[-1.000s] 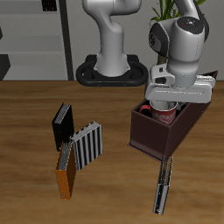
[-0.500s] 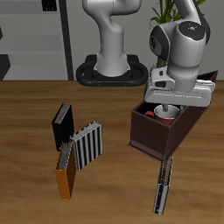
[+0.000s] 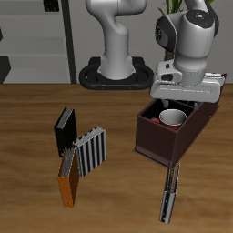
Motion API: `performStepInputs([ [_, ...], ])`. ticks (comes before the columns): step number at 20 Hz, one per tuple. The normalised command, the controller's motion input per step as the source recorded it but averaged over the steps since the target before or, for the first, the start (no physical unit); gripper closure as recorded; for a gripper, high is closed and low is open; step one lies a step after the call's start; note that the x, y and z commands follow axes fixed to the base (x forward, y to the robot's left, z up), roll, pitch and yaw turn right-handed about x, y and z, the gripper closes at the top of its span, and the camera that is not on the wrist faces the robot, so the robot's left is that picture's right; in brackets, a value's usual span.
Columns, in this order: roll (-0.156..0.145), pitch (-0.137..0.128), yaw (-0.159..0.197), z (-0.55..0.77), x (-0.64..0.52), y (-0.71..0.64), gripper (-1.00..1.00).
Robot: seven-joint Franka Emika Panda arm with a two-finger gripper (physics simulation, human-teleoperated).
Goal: Place the red mug into the left desk caddy's right compartment and place the left striped book into the left desk caddy's back compartment
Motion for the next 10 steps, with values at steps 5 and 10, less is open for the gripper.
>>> performStepInputs([
  [5, 0.001, -0.037, 0.037, 0.23, -0.12, -0.23, -1.00],
  [10, -0.021, -0.019, 0.017, 0.19, -0.10, -0.43, -1.00],
])
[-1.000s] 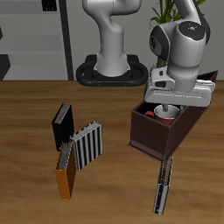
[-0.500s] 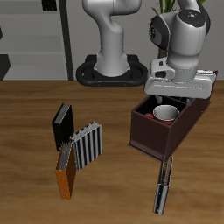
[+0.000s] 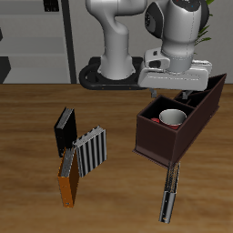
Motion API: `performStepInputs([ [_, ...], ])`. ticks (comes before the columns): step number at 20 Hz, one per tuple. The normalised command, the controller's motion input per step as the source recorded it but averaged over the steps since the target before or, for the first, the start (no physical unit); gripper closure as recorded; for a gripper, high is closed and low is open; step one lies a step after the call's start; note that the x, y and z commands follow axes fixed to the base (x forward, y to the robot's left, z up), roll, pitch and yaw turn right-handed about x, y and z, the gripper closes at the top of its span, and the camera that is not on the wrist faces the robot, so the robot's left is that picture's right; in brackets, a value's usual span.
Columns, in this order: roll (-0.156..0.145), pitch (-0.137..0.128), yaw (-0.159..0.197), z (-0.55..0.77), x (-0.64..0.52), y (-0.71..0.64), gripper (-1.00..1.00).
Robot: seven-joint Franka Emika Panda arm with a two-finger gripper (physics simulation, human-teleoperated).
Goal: Place the red mug into the left desk caddy's right compartment and place the left striped book into the left desk caddy's back compartment
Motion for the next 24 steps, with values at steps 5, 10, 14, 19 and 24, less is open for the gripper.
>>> performStepInputs([
  [5, -0.034, -0.022, 0.028, 0.17, -0.05, -0.47, -1.00],
  [10, 0.055, 0.012, 0.008, 0.15, -0.08, -0.35, -1.00],
  [14, 0.016, -0.021, 0.047, 0.08, -0.03, -0.28, -1.00],
  [19, -0.012, -0.020, -0.015, 0.10, -0.04, -0.47, -1.00],
  [24, -0.007, -0.017, 0.028, 0.06, -0.01, -0.28, -1.00],
])
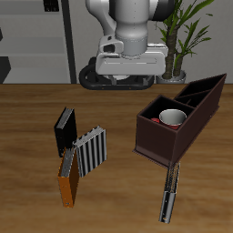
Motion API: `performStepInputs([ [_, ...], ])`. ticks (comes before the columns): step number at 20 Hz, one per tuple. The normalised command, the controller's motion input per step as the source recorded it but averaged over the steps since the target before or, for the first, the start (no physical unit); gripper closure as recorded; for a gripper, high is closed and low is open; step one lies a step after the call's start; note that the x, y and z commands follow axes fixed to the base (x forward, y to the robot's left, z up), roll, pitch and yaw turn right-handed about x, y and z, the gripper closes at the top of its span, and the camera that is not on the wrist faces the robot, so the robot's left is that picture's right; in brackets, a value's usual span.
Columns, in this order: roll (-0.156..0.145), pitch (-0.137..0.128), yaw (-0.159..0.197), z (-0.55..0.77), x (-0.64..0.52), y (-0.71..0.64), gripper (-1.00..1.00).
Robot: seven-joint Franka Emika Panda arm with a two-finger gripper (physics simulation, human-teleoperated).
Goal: Place the red mug into the left desk caddy's right compartment and place the left striped book into the left desk caddy's back compartment
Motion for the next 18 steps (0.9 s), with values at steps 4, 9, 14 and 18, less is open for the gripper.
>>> performStepInputs([
  [4, -0.040, -0.043, -0.014, 0.22, 0.12, -0.14, -1.00],
  [9, -0.022, -0.006, -0.024, 0.18, 0.27, 0.15, -1.00],
  [14, 0.022, 0.016, 0.044, 0.05, 0.43, 0.30, -1.00],
  [18, -0.001, 0.027, 0.001, -0.12, 0.43, 0.21, -1.00],
])
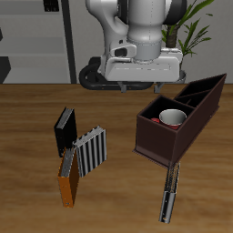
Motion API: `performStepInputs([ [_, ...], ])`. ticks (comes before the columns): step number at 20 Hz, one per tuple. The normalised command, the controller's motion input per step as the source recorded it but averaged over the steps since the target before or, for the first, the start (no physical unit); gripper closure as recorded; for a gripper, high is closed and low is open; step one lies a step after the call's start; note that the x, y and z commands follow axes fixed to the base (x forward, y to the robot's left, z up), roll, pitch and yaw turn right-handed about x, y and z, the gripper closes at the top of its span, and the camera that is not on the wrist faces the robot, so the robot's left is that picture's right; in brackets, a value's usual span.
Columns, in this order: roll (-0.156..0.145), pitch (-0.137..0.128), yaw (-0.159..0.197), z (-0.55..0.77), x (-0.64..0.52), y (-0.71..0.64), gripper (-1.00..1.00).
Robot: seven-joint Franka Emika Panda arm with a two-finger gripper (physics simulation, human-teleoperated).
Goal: Place the red mug into the left desk caddy's right compartment and place the left striped book into the left desk caddy's back compartment
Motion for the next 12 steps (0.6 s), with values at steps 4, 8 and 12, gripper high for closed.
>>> performStepInputs([
  [4, 0.014, 0.032, -0.016, -0.11, 0.51, 0.16, -1.00],
  [8, -0.012, -0.009, -0.024, 0.02, 0.30, -0.02, -1.00],
  [12, 0.008, 0.001, -0.001, -0.04, 0.40, 0.10, -1.00],
])
